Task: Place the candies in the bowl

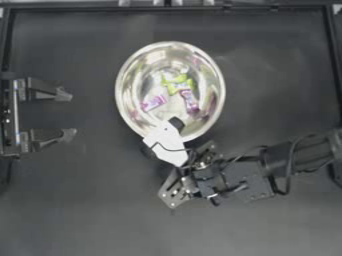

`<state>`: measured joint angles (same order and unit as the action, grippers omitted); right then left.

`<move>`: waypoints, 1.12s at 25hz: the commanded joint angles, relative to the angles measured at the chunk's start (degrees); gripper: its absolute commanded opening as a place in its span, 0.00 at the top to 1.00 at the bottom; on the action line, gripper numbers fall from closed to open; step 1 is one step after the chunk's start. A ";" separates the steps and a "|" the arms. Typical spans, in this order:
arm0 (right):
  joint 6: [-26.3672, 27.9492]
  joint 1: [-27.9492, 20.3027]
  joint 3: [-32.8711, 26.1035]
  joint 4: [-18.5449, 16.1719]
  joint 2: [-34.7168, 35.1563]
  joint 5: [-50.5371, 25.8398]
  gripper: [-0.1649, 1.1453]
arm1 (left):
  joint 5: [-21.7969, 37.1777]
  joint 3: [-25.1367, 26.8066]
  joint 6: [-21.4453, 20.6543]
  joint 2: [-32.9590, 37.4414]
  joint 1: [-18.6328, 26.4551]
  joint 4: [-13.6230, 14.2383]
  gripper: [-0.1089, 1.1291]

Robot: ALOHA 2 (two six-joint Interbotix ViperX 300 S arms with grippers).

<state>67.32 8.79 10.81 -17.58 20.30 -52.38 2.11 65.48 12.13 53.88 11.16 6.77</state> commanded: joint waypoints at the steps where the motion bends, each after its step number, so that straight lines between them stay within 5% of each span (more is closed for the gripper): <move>1: 0.26 0.18 -1.23 0.09 -0.79 0.18 0.12 | -0.18 -1.49 0.00 -1.05 -0.09 -0.09 0.08; 17: 1.58 0.26 -1.23 -0.26 1.41 1.41 0.14 | -0.26 -1.49 0.09 -1.05 -0.09 -0.18 0.08; 28: 1.76 0.62 -0.70 -0.35 1.41 0.70 0.50 | -0.26 -1.41 0.09 -1.05 -0.09 -0.26 0.08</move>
<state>69.08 9.32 10.55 -17.84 22.50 -51.24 2.11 65.48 12.22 53.88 11.07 6.59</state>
